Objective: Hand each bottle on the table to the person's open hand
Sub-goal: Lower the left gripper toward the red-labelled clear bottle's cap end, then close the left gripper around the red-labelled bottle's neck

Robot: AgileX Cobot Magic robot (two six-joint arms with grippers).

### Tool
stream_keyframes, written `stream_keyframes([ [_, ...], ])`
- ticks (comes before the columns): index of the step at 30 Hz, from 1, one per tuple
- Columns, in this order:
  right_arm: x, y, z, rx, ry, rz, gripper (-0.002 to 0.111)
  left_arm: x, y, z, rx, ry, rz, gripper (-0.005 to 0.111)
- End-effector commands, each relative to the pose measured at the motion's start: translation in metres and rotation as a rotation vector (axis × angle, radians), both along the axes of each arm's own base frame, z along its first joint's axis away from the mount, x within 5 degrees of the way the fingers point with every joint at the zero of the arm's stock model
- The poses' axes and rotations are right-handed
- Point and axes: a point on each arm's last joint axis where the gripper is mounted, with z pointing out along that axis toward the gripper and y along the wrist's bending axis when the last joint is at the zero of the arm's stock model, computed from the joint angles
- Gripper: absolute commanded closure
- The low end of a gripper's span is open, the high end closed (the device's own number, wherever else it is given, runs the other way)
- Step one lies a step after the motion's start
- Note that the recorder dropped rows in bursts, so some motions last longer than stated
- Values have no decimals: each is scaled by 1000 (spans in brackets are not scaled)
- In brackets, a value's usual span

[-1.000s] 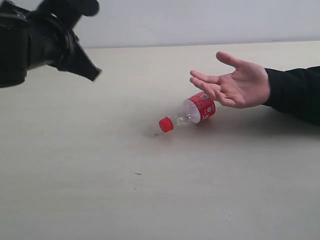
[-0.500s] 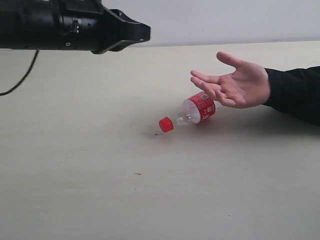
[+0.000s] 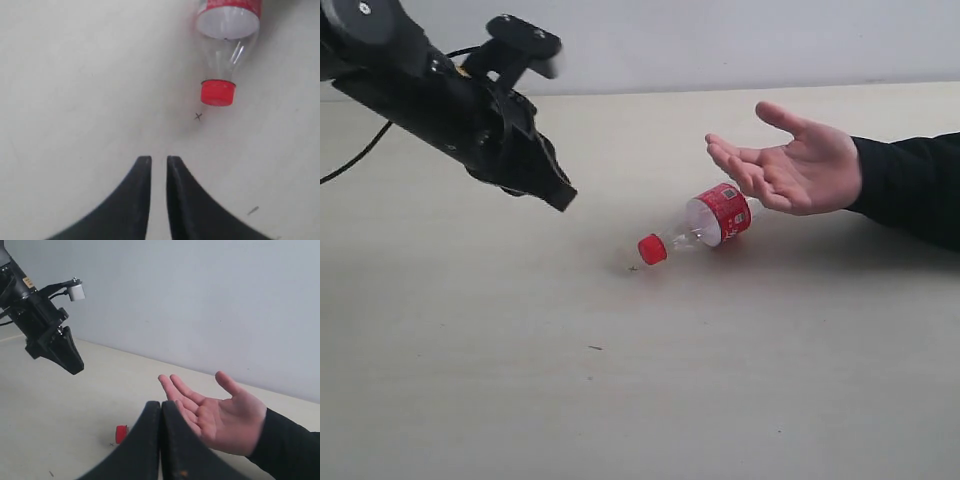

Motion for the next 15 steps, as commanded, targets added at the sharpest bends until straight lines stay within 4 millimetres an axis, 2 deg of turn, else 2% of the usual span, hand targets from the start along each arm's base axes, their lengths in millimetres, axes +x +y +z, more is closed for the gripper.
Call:
stream_keyframes([
  [1,-1,0,-1,2,0,5,108,-3,-32,-5,90,-153,-132,69],
  [3,-1,0,-1,2,0,5,108,-2,-45,-6,72,-212,-146,58],
  [5,-1,0,-1,2,0,5,108,-2,-55,-10,71,-255,-169,52],
  [9,-1,0,-1,2,0,5,108,1,-67,-19,74,-322,-197,51],
  [15,-1,0,-1,2,0,5,108,3,-80,-41,97,-313,-242,49],
])
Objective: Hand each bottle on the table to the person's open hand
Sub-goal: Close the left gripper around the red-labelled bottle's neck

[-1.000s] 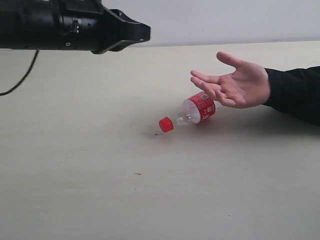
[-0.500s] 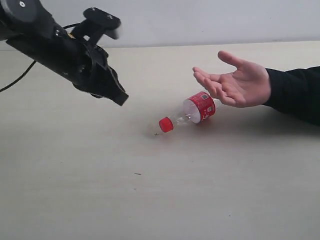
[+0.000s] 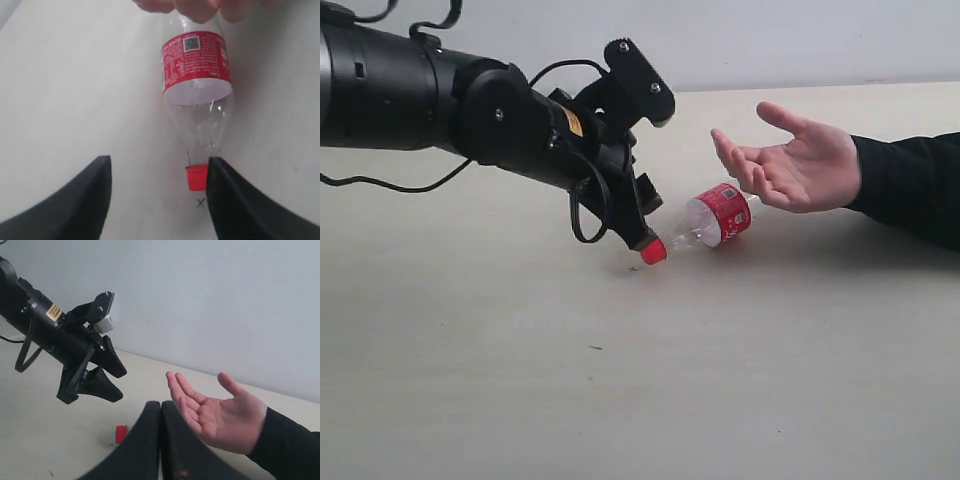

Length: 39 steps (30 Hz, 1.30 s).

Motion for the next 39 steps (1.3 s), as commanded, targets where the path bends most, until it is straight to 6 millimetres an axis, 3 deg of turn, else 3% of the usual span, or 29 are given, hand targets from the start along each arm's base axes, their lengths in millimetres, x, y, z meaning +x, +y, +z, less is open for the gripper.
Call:
stream_keyframes([
  [1,-1,0,-1,3,-2,3,108,3,-11,-12,11,-8,-26,47],
  [7,-1,0,-1,3,-2,3,108,0,-20,-21,27,3,-58,35],
  [25,-1,0,-1,3,-2,3,108,9,-43,-56,74,68,-105,35],
  [39,-1,0,-1,3,-2,3,108,20,-27,-69,98,137,-56,35],
])
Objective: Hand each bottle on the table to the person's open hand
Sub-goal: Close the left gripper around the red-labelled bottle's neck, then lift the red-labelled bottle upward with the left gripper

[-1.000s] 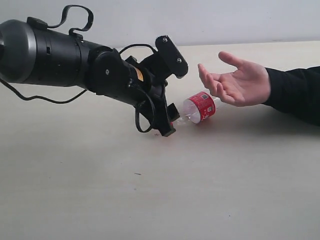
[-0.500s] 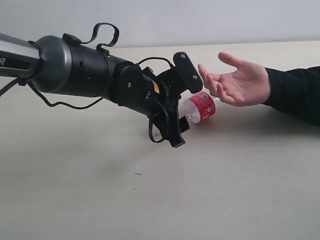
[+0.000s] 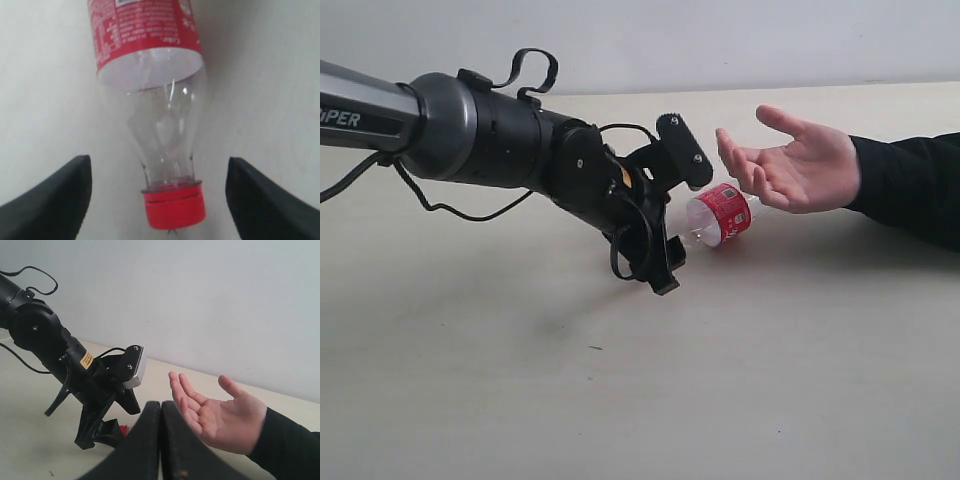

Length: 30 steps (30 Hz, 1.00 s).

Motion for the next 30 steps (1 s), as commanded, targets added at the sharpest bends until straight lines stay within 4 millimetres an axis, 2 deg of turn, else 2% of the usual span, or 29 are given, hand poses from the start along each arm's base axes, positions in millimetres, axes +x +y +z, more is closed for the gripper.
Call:
stream_keyframes([
  [1,-1,0,-1,3,-2,3,108,2,3,-9,4,31,23,35],
  [6,-1,0,-1,3,-2,3,108,3,3,-17,15,40,21,35],
  [14,-1,0,-1,3,-2,3,108,5,2,-15,1,14,26,36],
  [17,-1,0,-1,3,-2,3,108,5,2,-15,1,14,26,47],
  [22,-1,0,-1,3,-2,3,108,7,5,-15,2,15,33,103],
  [23,-1,0,-1,3,-2,3,108,7,5,-16,3,17,32,107],
  [30,-1,0,-1,3,-2,3,108,10,12,-11,5,22,47,107],
])
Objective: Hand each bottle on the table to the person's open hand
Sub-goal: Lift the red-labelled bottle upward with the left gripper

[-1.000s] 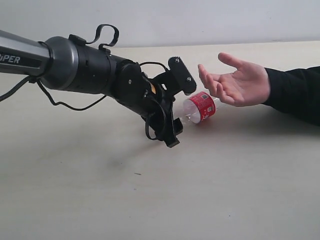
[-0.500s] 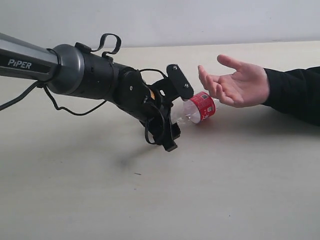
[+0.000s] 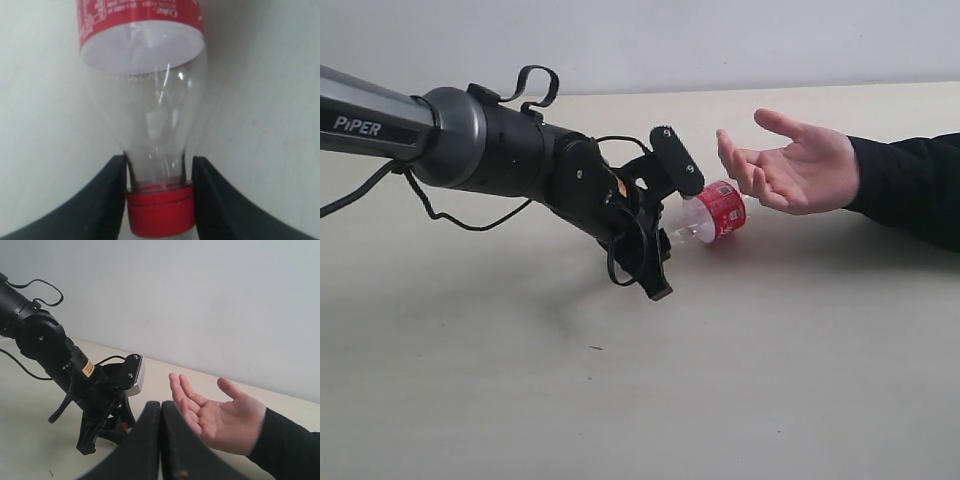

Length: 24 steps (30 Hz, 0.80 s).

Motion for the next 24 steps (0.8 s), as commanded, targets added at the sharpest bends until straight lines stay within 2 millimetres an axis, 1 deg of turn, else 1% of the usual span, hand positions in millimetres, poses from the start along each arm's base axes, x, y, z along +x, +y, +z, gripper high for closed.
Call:
stream_keyframes([
  [1,-1,0,-1,3,-2,3,108,5,9,10,-4,6,25,107],
  [8,-1,0,-1,3,-2,3,108,17,41,38,-54,39,178,107],
  [10,-1,0,-1,3,-2,3,108,17,46,46,-58,48,195,107],
  [16,-1,0,-1,3,-2,3,108,13,52,63,-74,36,211,107],
  [17,-1,0,-1,3,-2,3,108,12,53,69,-89,31,228,107],
  [21,-1,0,-1,3,-2,3,108,11,57,80,-110,21,288,107],
  [22,-1,0,-1,3,-2,3,108,10,61,88,-105,14,318,107],
  [24,-1,0,-1,3,-2,3,108,8,64,96,-97,4,341,107],
])
